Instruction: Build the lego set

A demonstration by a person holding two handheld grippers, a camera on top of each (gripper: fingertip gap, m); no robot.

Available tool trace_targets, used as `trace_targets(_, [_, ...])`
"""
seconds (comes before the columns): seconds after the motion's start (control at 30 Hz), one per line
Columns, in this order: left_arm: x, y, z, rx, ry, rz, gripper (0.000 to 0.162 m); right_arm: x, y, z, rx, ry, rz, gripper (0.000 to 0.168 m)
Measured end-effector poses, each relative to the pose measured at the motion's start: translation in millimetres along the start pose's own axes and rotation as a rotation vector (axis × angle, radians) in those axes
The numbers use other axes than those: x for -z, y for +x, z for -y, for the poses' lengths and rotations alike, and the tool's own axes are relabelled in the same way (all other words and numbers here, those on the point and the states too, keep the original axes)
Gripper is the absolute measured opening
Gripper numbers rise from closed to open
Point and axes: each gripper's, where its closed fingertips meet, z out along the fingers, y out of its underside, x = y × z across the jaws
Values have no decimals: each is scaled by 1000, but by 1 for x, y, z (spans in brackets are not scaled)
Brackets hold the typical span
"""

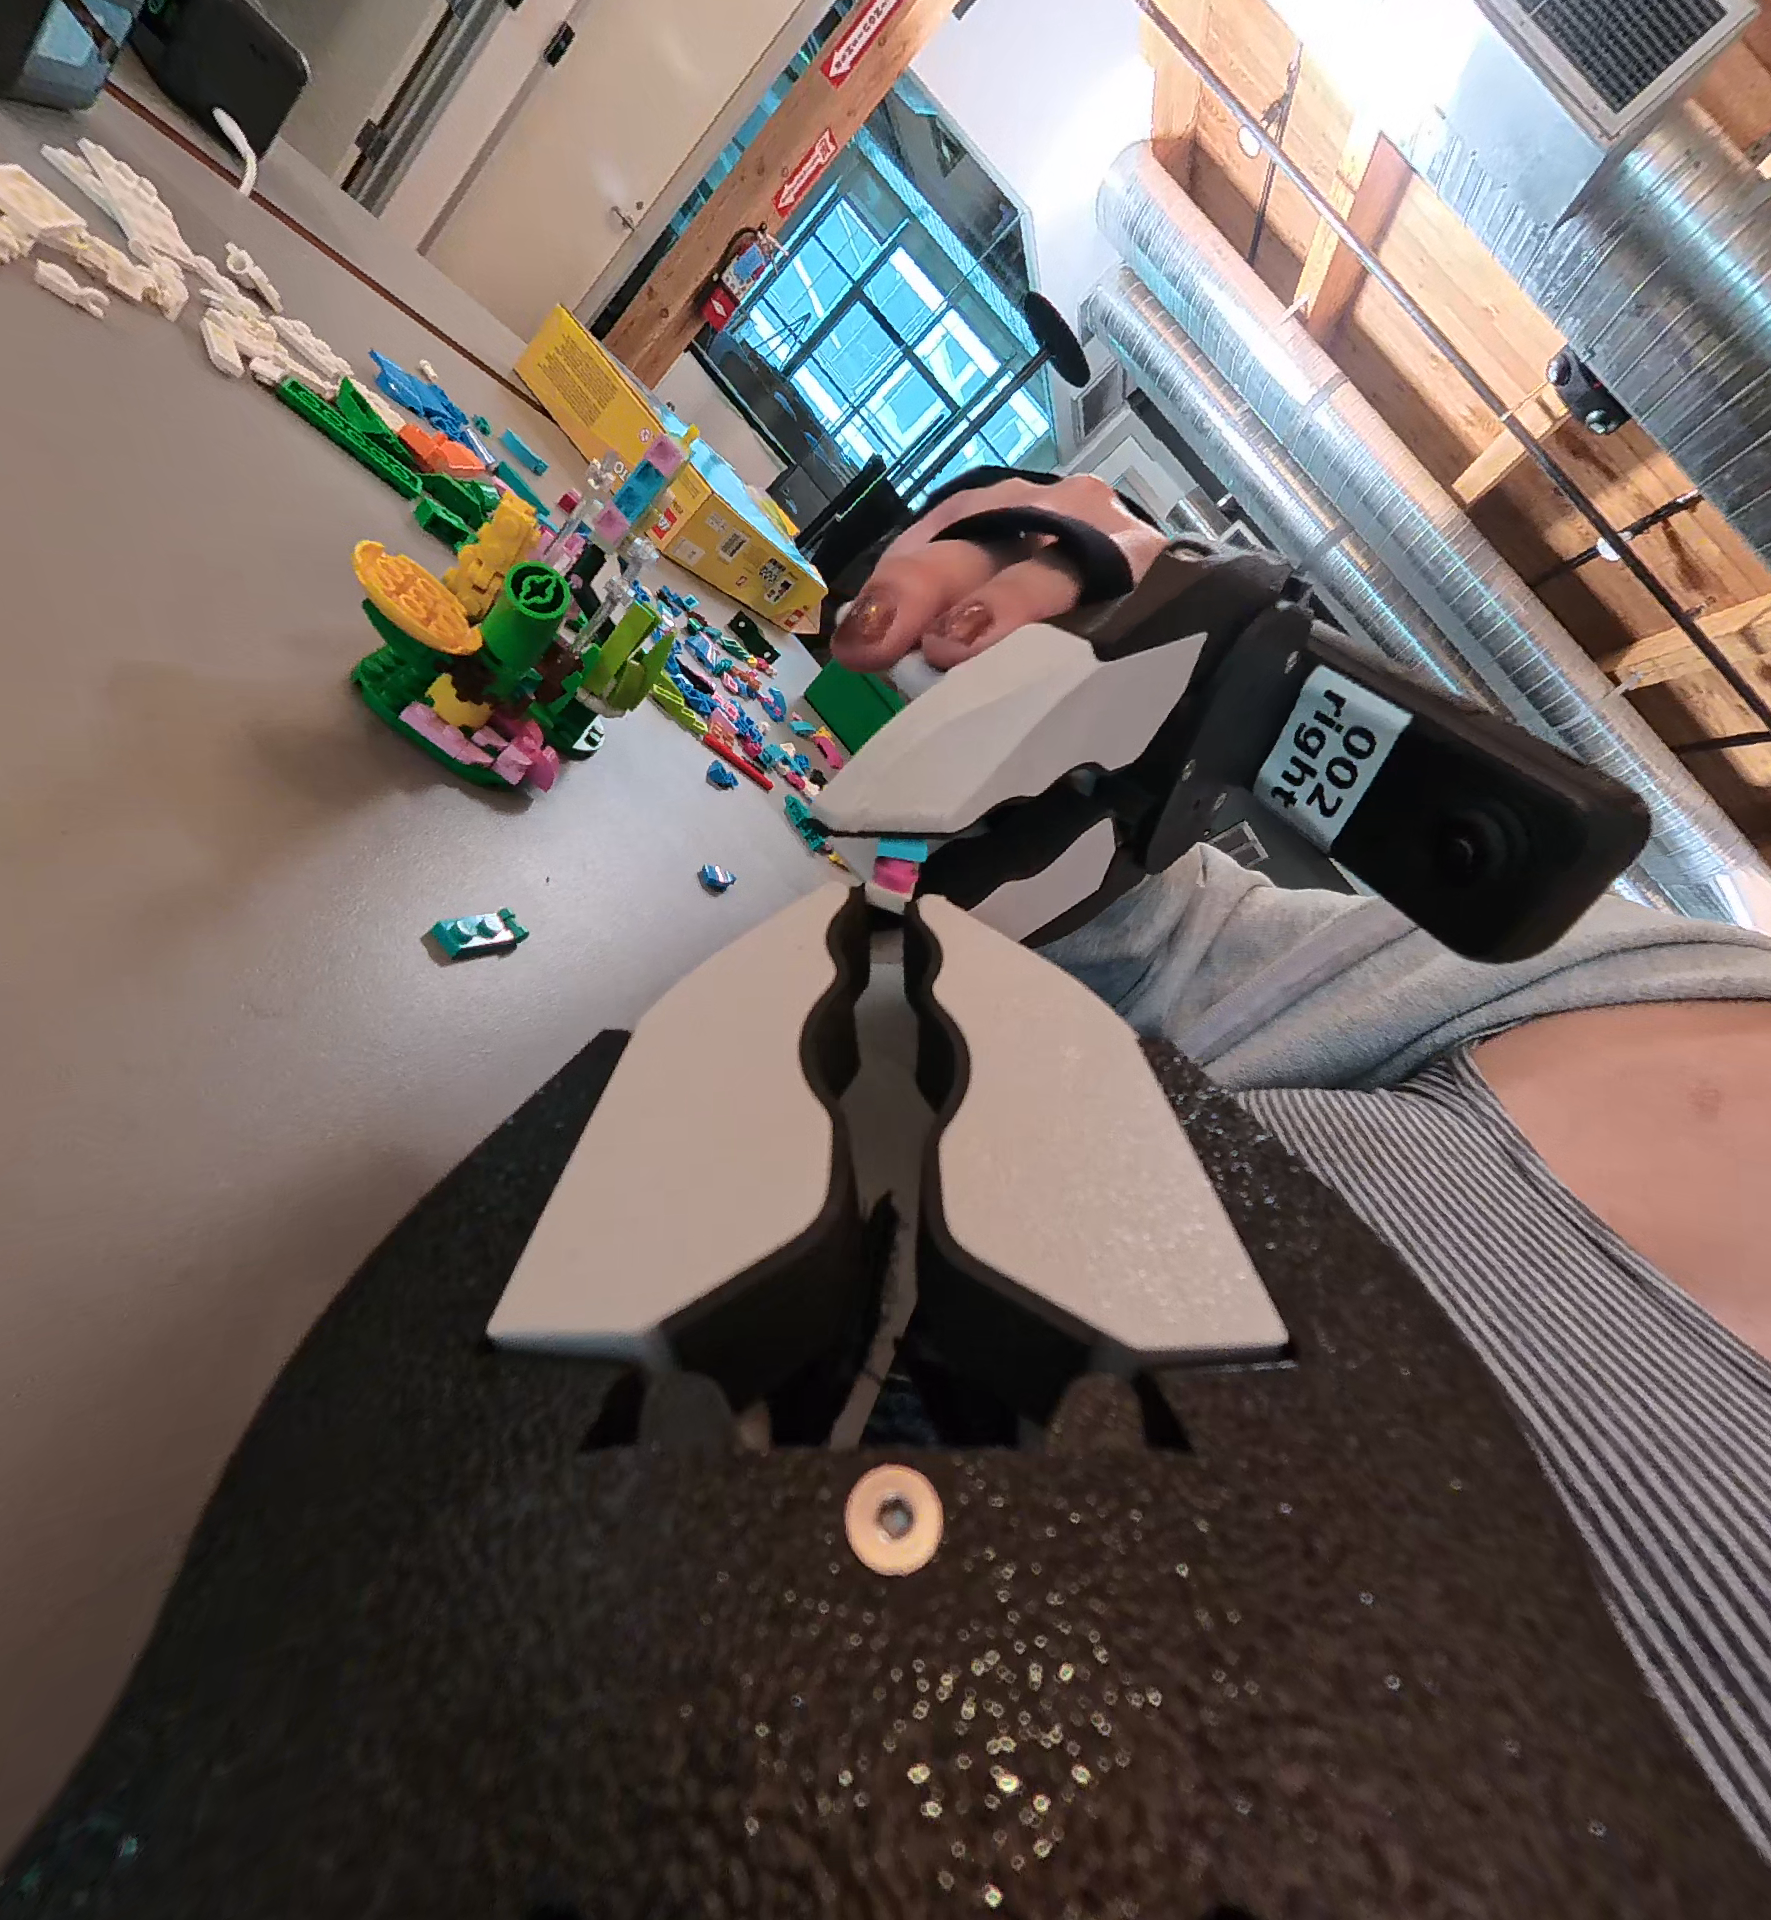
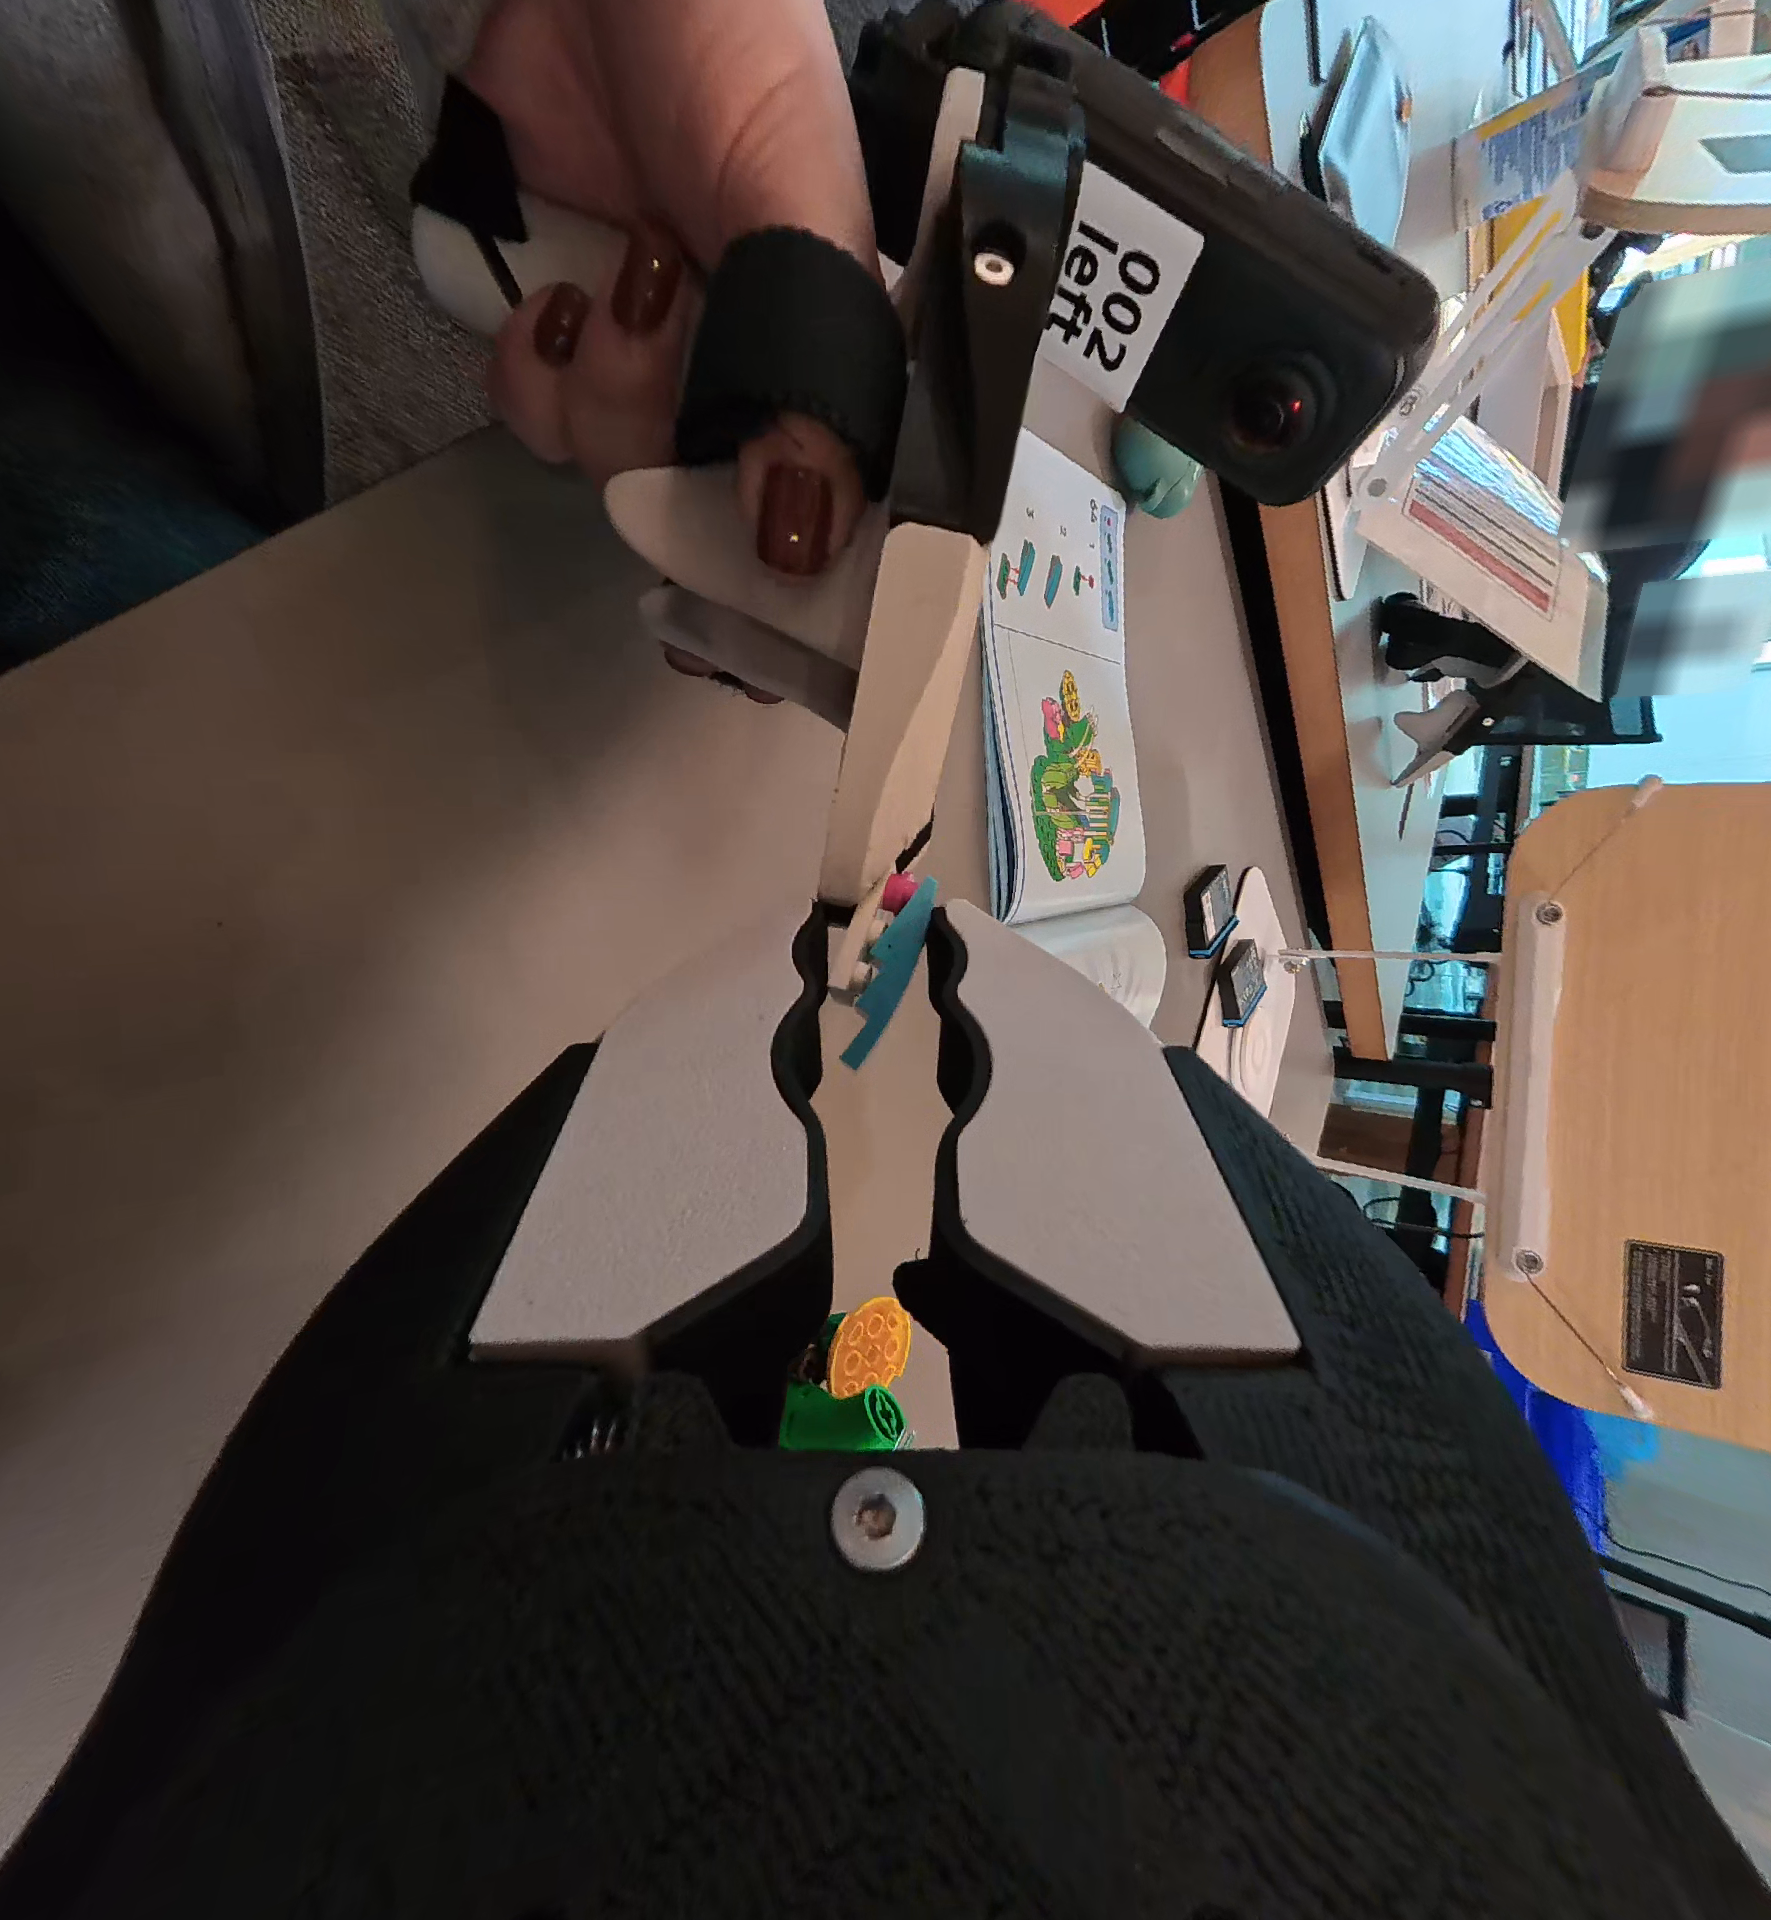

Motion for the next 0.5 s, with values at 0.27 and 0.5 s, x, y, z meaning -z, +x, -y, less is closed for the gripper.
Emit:
trace_targets(0.27, [-1,1,0,4,17,-4,6,2,0,0,-9,7,-18,16])
trace_targets(0.5, [-3,4,0,21,49,-27,6,5,0,1,-84,39,-16,16])
